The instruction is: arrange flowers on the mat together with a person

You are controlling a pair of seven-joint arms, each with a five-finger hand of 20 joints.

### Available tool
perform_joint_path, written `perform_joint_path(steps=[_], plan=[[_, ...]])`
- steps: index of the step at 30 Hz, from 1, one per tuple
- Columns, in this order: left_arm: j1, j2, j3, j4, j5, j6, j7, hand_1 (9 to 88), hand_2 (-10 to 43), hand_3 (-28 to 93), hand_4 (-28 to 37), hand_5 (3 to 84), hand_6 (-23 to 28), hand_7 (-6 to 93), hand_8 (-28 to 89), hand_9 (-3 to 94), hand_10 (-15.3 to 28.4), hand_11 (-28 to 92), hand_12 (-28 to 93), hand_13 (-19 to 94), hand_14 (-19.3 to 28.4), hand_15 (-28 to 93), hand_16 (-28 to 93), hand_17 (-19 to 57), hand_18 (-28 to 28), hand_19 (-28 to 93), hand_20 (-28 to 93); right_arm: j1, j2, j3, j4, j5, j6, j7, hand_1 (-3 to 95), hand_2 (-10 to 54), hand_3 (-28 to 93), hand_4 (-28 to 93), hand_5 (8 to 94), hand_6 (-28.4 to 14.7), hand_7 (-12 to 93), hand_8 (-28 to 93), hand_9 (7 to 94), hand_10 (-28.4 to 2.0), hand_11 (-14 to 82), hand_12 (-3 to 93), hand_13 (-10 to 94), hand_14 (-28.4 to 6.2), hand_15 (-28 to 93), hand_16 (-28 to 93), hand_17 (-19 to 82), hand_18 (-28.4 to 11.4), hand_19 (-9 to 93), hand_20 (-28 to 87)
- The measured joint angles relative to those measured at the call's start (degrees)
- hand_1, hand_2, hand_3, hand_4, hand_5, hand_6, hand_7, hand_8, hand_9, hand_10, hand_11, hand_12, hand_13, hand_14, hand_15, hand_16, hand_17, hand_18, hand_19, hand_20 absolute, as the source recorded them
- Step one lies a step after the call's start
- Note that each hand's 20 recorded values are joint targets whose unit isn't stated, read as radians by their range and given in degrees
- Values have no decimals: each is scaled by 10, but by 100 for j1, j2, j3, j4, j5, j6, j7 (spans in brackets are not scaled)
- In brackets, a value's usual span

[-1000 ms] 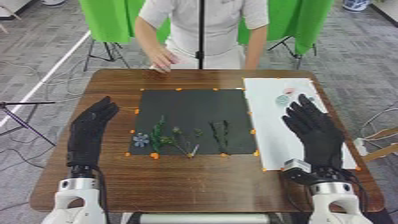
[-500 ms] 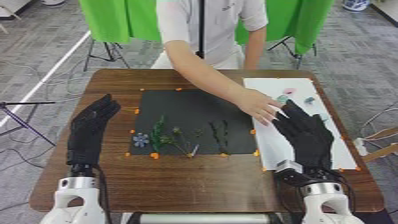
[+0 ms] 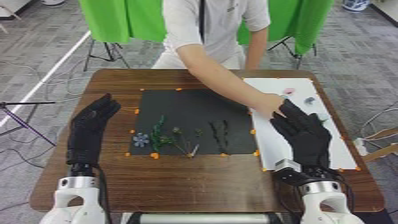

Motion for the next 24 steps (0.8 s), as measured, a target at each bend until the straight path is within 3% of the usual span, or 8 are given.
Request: perform_joint_path(steps=[24], plan=[[56, 3, -172, -6, -123, 28, 0, 286, -80, 657, -180, 475, 34, 145, -71, 450, 124, 142, 147, 372, 149, 112, 17, 64, 91, 16, 169, -12, 91, -197, -14, 70, 286, -375, 44, 91, 766, -202, 438, -41, 97, -98, 386, -134, 36, 85, 331, -122, 109, 117, 161, -138, 55, 242]])
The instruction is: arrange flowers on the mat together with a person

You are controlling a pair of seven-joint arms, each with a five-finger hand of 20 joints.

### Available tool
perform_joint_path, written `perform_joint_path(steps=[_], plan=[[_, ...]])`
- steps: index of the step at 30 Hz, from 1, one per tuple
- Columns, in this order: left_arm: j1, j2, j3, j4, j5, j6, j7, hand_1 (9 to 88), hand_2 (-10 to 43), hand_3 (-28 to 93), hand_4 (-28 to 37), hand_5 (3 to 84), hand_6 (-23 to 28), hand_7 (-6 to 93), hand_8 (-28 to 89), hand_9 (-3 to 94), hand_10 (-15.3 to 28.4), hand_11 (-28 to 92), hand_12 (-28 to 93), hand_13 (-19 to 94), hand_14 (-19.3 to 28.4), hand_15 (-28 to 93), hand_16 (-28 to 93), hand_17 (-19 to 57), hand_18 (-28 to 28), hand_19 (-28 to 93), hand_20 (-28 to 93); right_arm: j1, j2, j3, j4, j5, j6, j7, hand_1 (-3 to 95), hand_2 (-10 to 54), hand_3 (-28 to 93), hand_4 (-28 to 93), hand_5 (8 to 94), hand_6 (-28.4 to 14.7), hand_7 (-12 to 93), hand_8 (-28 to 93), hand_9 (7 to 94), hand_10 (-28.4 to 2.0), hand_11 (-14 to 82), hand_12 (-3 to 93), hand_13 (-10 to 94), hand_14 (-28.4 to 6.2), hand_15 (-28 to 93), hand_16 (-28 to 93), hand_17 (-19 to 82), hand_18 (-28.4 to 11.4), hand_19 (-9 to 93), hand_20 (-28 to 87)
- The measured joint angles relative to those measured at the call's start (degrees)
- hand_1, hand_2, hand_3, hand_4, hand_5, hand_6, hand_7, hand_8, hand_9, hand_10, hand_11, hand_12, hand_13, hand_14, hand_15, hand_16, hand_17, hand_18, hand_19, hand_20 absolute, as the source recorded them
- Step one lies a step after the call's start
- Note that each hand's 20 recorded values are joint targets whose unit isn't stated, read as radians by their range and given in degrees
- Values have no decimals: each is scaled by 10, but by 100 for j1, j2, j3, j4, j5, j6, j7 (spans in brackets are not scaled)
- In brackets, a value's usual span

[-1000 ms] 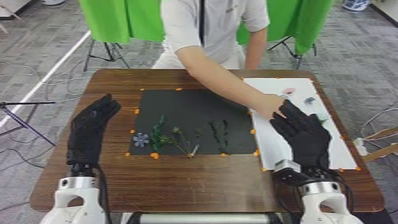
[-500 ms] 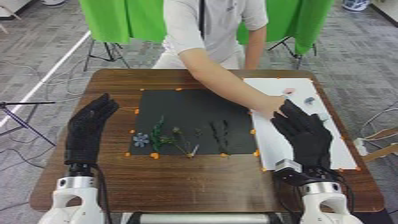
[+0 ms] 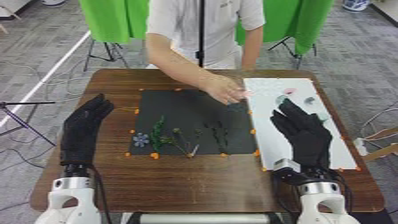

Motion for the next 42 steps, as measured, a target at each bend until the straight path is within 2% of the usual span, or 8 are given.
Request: perform_joint_path(steps=[10, 14, 19, 21, 24, 27, 42], plan=[[63, -5, -61, -15, -67, 36, -5, 284, -79, 658, -182, 474, 34, 143, -70, 449, 123, 142, 147, 370, 149, 112, 19, 64, 91, 16, 169, -33, 19, -6, -70, 3, 90, -59, 47, 90, 768, -203, 443, -36, 99, -99, 390, -133, 37, 86, 335, -127, 114, 117, 163, -142, 57, 242], [71, -8, -67, -19, -130, 36, -31, 282, -80, 660, -182, 474, 34, 142, -69, 449, 123, 140, 146, 368, 149, 111, 19, 62, 91, 15, 169, -63, 19, -10, -81, 5, 93, -47, 50, 91, 765, -203, 444, -34, 101, -99, 391, -134, 37, 86, 337, -130, 114, 119, 162, -143, 59, 242], [67, -5, -69, -19, -134, 27, -55, 281, -79, 660, -182, 473, 35, 139, -69, 445, 122, 139, 147, 364, 148, 108, 18, 61, 90, 15, 168, -74, 28, -33, -79, 4, 93, -46, 51, 89, 765, -201, 445, -30, 102, -99, 393, -136, 38, 86, 339, -135, 116, 123, 161, -144, 63, 244], [59, -5, -82, -19, -134, 6, -93, 280, -80, 660, -181, 471, 36, 137, -68, 442, 123, 137, 146, 362, 149, 106, 18, 60, 90, 15, 167, -65, 35, -44, -73, 1, 93, -46, 52, 88, 764, -200, 446, -29, 104, -98, 393, -136, 38, 87, 340, -136, 117, 125, 160, -144, 66, 245], [38, -9, -143, -18, -143, -118, -219, 280, -80, 659, -181, 469, 35, 133, -65, 441, 125, 135, 147, 361, 149, 105, 19, 59, 90, 14, 166, -41, 45, -56, -60, -4, 92, -47, 54, 83, 763, -199, 446, -28, 104, -98, 392, -136, 38, 87, 340, -137, 116, 129, 159, -146, 72, 247], [19, -9, -162, -17, -146, -203, -282, 278, -80, 659, -181, 468, 35, 131, -65, 440, 124, 134, 148, 360, 148, 105, 19, 58, 90, 14, 165, -15, 55, -71, -50, -10, 90, -49, 55, 81, 762, -198, 447, -26, 106, -98, 391, -137, 38, 89, 338, -139, 115, 135, 162, -146, 83, 253], [17, -60, -214, -20, -148, -252, -385, 274, -82, 660, -179, 463, 35, 125, -61, 436, 124, 130, 150, 356, 149, 102, 21, 56, 89, 14, 163, 5, 56, -85, -10, -91, 123, -10, 74, 55, 759, -195, 457, -24, 115, -95, 393, -144, 43, 104, 338, -147, 114, 161, 151, -157, 109, 260]])
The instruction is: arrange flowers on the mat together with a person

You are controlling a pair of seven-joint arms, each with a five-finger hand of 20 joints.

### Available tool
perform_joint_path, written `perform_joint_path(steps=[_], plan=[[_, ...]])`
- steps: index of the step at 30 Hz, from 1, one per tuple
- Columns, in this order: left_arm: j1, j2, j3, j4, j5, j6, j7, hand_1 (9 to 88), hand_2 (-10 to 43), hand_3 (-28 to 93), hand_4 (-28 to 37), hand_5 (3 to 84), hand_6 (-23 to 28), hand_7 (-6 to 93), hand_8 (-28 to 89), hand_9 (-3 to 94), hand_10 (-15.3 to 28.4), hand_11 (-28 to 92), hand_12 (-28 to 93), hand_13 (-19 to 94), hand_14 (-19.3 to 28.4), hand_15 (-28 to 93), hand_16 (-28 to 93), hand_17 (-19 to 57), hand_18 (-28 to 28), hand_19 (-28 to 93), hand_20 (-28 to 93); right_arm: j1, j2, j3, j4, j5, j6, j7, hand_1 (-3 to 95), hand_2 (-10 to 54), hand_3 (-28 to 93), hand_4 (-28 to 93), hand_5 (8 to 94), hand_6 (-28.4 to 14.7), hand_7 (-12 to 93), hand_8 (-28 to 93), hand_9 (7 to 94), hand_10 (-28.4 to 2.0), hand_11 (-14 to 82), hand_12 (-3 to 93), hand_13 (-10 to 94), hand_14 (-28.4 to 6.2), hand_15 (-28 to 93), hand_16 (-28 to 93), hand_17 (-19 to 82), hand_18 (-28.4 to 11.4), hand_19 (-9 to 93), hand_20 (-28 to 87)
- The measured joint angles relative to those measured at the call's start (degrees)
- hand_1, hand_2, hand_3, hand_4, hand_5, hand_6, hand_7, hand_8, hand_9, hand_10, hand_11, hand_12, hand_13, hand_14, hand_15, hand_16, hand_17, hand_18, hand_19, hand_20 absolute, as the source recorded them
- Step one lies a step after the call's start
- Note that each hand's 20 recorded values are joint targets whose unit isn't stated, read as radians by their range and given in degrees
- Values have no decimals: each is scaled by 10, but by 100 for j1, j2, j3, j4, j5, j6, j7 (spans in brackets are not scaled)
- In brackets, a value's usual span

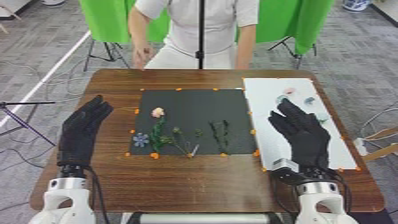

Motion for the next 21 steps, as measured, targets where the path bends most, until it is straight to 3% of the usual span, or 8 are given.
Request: perform_joint_path(steps=[7, 11, 14, 18, 21], plan=[[-5, 2, -2, 2, 0, -74, 0, 267, -82, 662, -180, 462, 35, 125, -60, 434, 124, 128, 151, 354, 150, 102, 21, 54, 91, 14, 162, 11, 20, 116, 95, -1728, -122, 4, 94, 42, 752, -193, 461, -25, 118, -95, 396, -148, 41, 113, 340, -148, 109, 171, 152, -157, 111, 257], [-16, 4, -2, 6, 0, -103, 0, 267, -82, 662, -182, 462, 35, 123, -59, 434, 124, 128, 152, 354, 150, 101, 21, 54, 90, 14, 161, 78, 142, 129, 133, -1829, -103, 0, 148, 17, 737, -185, 467, -27, 124, -94, 409, -152, 45, 121, 368, -148, 118, 182, 161, -163, 132, 263], [-18, 4, -2, 6, 0, -115, 0, 268, -82, 661, -184, 462, 35, 123, -59, 434, 124, 128, 153, 354, 151, 102, 22, 54, 90, 14, 161, 216, 373, 130, 188, -2160, 297, 77, 194, -25, 742, -179, 463, -22, 136, -98, 414, -149, 45, 126, 384, -141, 125, 191, 168, -165, 178, 280], [-9, 12, -7, 2, 0, -112, 9, 267, -82, 662, -185, 463, 35, 123, -59, 434, 125, 128, 153, 354, 151, 102, 23, 54, 91, 14, 161, 596, 902, 242, 407, -3853, 1041, 526, 266, -78, 726, -180, 454, -13, 148, -106, 429, -144, 49, 138, 419, -128, 135, 203, 183, -154, 274, 313], [9, 13, -15, -4, -9, -98, 29, 267, -82, 661, -185, 463, 35, 122, -59, 435, 126, 128, 153, 355, 152, 101, 23, 54, 91, 14, 161, 998, 1385, 348, 596, -4856, 1131, 1121, 317, -95, 723, -212, 467, -4, 155, -117, 450, -143, 55, 132, 452, -122, 140, 204, 200, -146, 354, 321]])
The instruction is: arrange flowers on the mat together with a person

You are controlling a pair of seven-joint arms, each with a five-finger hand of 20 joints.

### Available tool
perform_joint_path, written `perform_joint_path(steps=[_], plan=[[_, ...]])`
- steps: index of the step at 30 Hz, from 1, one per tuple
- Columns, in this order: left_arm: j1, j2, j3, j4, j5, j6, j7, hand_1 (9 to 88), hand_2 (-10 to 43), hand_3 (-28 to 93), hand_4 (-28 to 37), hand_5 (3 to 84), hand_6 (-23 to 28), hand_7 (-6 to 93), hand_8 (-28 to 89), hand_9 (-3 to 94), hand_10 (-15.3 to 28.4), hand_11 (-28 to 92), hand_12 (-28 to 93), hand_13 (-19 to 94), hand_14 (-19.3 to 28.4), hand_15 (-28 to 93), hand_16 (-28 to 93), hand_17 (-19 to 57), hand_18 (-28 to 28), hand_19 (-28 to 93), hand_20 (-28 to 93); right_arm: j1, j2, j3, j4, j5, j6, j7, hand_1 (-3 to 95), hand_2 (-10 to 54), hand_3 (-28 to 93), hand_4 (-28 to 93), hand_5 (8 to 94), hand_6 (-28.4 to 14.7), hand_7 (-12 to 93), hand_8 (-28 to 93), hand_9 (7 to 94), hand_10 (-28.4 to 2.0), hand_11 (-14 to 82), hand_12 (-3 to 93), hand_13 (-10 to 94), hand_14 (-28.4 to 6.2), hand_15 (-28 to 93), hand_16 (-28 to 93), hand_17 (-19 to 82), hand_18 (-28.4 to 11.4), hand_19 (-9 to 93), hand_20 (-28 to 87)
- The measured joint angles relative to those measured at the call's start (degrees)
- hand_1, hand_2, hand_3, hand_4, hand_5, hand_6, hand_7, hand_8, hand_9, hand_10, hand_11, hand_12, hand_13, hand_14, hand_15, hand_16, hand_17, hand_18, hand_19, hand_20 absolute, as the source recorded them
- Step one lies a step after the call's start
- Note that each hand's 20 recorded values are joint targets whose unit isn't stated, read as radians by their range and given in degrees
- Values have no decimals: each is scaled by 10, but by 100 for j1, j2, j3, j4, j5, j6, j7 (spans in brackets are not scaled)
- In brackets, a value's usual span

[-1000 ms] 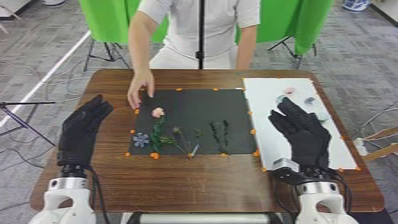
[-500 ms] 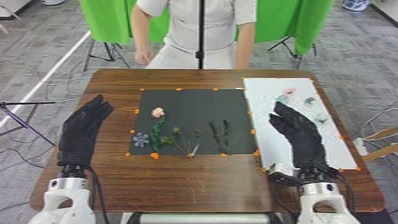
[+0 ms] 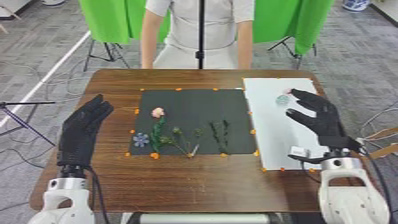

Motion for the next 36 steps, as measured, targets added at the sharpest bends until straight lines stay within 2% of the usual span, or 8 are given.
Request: perform_joint_path(steps=[3, 5, 11, 14, 16, 19, 30, 36], plan=[[14, 0, 0, -3, -9, 0, 3, 268, -80, 659, -185, 463, 35, 122, -59, 436, 126, 127, 153, 355, 152, 102, 23, 54, 91, 14, 161, 455, 501, -6, 139, -467, -203, 808, 349, -95, 723, -239, 491, 8, 167, -123, 484, -139, 67, 130, 490, -120, 149, 200, 222, -146, 386, 323], [17, 0, 7, -3, -9, -4, -2, 268, -79, 658, -184, 463, 35, 121, -59, 437, 126, 127, 153, 355, 152, 102, 24, 55, 91, 14, 161, 798, 824, -83, 259, -864, -574, 1427, 363, -95, 724, -242, 486, 7, 165, -123, 490, -138, 70, 130, 498, -120, 151, 199, 226, -146, 394, 322], [12, 27, 11, -2, -9, 2, 1, 268, -79, 657, -185, 463, 34, 123, -60, 437, 126, 127, 152, 356, 152, 102, 23, 54, 91, 14, 162, 1757, 1568, -863, 750, -2852, -2222, 3026, 370, -95, 708, -248, 488, 21, 162, -122, 509, -156, 75, 133, 538, -125, 167, 206, 224, -163, 453, 326], [15, 34, 6, -2, -9, 9, 24, 268, -79, 657, -184, 463, 35, 121, -60, 437, 124, 127, 152, 356, 152, 102, 23, 54, 91, 14, 162, 2110, 1651, -1152, 984, -3508, -3109, 3489, 367, -95, 705, -250, 492, 26, 162, -126, 525, -156, 79, 132, 561, -127, 185, 215, 225, -172, 473, 325], [22, 33, 6, -3, -8, 11, 31, 268, -79, 657, -184, 463, 35, 122, -59, 437, 125, 128, 153, 356, 152, 102, 23, 54, 91, 14, 161, 2280, 1633, -1223, 1168, -3667, -3473, 3560, 364, -95, 704, -252, 492, 27, 162, -128, 529, -157, 79, 132, 567, -127, 198, 220, 225, -174, 481, 323], [36, 23, 3, -10, -4, 11, 32, 269, -79, 657, -184, 462, 34, 122, -60, 437, 125, 128, 153, 356, 152, 102, 23, 54, 92, 14, 161, 2401, 1581, -1211, 1379, -3615, -3637, 3537, 359, -95, 702, -254, 489, 28, 163, -128, 549, -158, 86, 134, 580, -128, 207, 219, 233, -177, 485, 316], [59, 4, -17, -37, -5, 18, 34, 270, -77, 655, -183, 461, 33, 124, -60, 435, 125, 126, 152, 355, 152, 101, 24, 50, 99, 13, 162, 2520, 1482, -1349, 1706, -3234, -3664, 3527, 339, -95, 687, -222, 485, 8, 157, -120, 614, -167, 108, 141, 637, -129, 218, 212, 243, -183, 477, 290], [59, -6, -22, -40, -5, 13, 30, 269, -77, 654, -183, 460, 33, 125, -61, 436, 124, 127, 153, 351, 153, 101, 26, 46, 107, 14, 164, 2554, 1380, -1440, 1896, -3374, -3829, 3574, 398, -95, 702, -219, 515, 10, 169, -118, 684, -148, 149, 159, 702, -106, 260, 223, 255, -183, 497, 295]])
